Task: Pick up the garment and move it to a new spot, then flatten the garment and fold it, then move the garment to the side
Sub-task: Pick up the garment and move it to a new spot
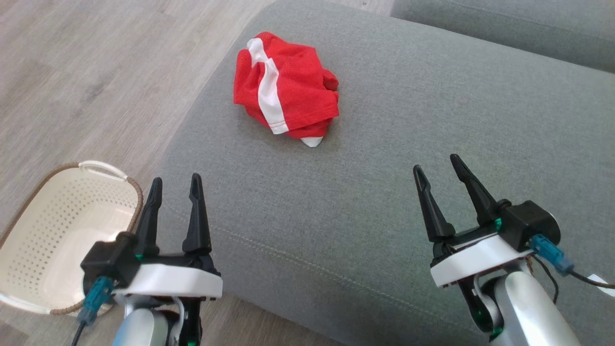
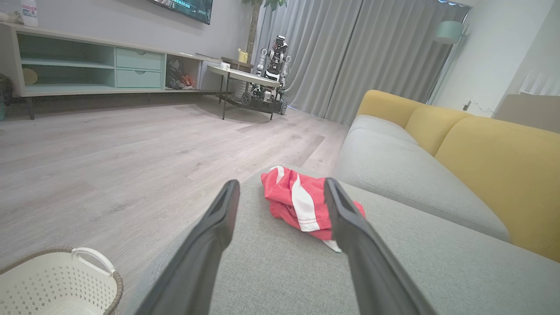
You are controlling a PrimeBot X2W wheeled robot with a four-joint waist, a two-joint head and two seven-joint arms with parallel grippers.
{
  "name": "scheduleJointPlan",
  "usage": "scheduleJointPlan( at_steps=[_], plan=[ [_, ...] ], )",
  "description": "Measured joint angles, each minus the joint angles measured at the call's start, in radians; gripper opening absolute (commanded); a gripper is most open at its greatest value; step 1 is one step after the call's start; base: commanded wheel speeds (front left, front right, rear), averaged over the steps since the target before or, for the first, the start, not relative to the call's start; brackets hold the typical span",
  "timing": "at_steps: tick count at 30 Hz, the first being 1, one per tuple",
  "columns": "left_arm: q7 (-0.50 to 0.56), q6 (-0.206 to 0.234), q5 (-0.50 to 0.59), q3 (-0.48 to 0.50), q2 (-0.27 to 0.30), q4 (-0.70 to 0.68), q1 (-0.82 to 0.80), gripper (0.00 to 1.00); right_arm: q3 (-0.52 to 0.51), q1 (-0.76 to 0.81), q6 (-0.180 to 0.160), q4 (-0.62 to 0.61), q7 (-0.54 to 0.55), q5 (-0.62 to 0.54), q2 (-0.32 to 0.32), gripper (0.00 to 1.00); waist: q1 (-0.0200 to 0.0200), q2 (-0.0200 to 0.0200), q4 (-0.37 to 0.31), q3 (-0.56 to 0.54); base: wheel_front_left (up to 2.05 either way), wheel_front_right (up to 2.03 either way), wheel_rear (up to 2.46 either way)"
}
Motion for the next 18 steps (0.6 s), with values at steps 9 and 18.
scheduleJointPlan(
  at_steps=[9, 18],
  plan=[
    [0.000, 0.000, 0.000, 0.015, 0.000, -0.001, 0.002, 1.00, 0.003, 0.000, 0.000, 0.012, 0.000, 0.000, 0.002, 1.00, 0.0000, 0.0000, -0.008, -0.009, 0.00, 0.00, 0.00],
    [0.000, 0.000, -0.009, 0.046, 0.000, -0.009, 0.001, 1.00, -0.002, 0.000, 0.000, 0.011, 0.000, 0.000, 0.003, 1.00, 0.0000, 0.0000, -0.036, 0.006, 0.00, 0.00, 0.00]
  ],
)
